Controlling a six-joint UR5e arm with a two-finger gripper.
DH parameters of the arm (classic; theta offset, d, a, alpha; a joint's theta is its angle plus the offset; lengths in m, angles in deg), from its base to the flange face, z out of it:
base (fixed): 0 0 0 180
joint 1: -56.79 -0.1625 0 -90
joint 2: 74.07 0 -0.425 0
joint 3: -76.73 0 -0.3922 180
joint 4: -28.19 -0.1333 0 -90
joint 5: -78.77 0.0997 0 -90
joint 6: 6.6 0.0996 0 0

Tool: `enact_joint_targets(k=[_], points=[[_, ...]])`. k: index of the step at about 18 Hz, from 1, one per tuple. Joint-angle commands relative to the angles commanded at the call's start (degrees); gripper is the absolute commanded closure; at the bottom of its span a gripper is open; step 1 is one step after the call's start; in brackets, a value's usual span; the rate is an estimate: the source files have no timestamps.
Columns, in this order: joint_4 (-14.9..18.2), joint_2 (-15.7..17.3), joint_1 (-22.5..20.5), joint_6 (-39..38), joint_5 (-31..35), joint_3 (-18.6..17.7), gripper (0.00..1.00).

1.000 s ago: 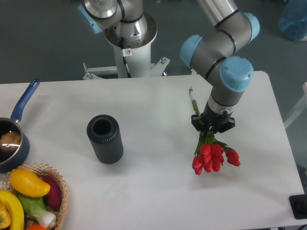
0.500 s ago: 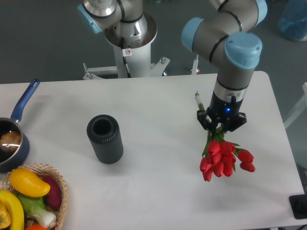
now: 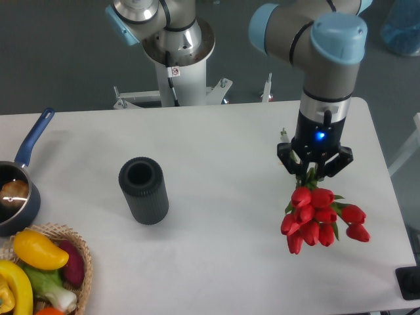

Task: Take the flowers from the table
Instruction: 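Lift the gripped tulip bouquet up off the table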

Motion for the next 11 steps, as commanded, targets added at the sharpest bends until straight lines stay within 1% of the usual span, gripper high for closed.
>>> enact_joint_targets(k=[5,7,11], points=[[0.09,0.70,-0.26,3.17,0.09,0.18,0.82],[0.52,0.88,-0.44,5.80,0.35,0.18,0.82],[0.70,0.97,-0.44,6.08,1.05,0.18,0.82]])
